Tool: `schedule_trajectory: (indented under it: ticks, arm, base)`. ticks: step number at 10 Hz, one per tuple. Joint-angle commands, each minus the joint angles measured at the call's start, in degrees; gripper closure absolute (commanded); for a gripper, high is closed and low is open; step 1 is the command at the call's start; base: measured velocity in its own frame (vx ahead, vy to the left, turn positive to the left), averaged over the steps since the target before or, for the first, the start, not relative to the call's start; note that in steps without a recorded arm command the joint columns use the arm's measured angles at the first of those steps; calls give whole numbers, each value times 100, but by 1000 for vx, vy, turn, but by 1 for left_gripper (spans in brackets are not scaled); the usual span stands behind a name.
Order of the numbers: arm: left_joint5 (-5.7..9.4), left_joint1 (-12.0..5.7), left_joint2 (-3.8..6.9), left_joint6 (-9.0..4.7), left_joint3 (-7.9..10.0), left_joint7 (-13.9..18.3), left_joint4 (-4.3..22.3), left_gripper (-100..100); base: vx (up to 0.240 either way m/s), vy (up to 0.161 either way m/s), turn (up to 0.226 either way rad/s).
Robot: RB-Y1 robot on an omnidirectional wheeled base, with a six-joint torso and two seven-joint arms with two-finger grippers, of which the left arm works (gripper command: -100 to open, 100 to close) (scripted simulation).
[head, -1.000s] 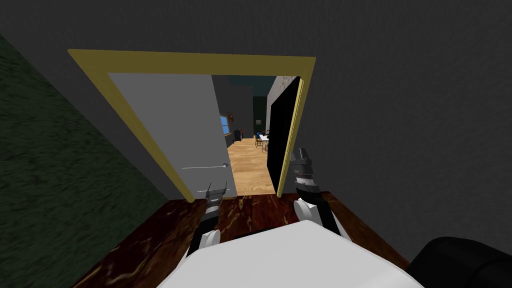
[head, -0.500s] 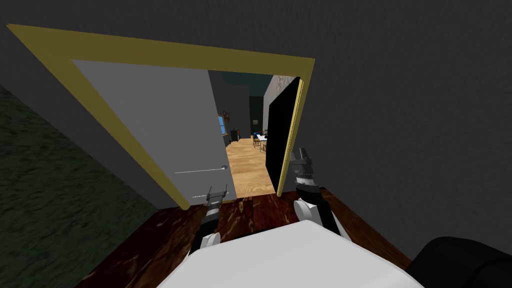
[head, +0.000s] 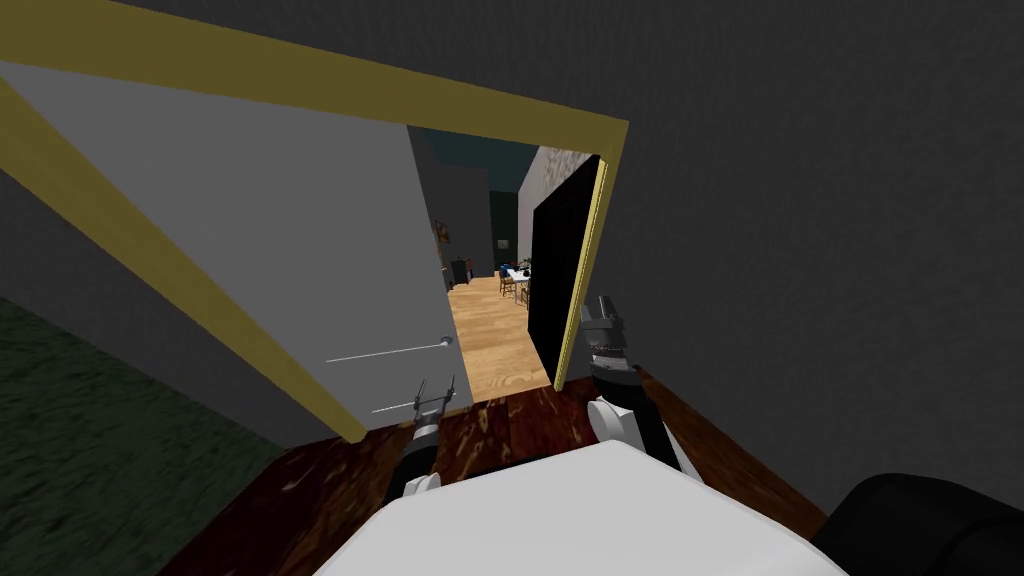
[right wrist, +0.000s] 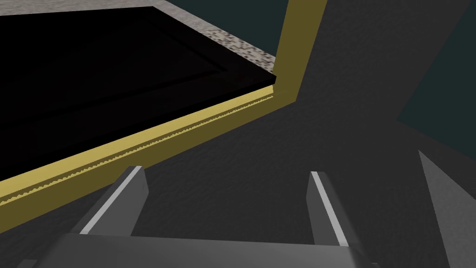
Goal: Push the door open
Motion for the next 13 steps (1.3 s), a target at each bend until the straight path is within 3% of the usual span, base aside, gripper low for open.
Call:
schedule_trajectory:
  ticks: [1, 10, 12, 13]
  arm:
    - [71, -37, 12, -46, -45, 154, 163, -100]
    - [548, -287, 119, -331, -330, 1155, 1264, -100]
    - [612, -320, 132, -370, -369, 1290, 1413, -100]
    - [587, -302, 120, -360, -360, 1234, 1361, -100]
  base:
    - [33, 115, -102]
    - [52, 130, -131]
    - [45, 114, -98]
    - [16, 56, -20]
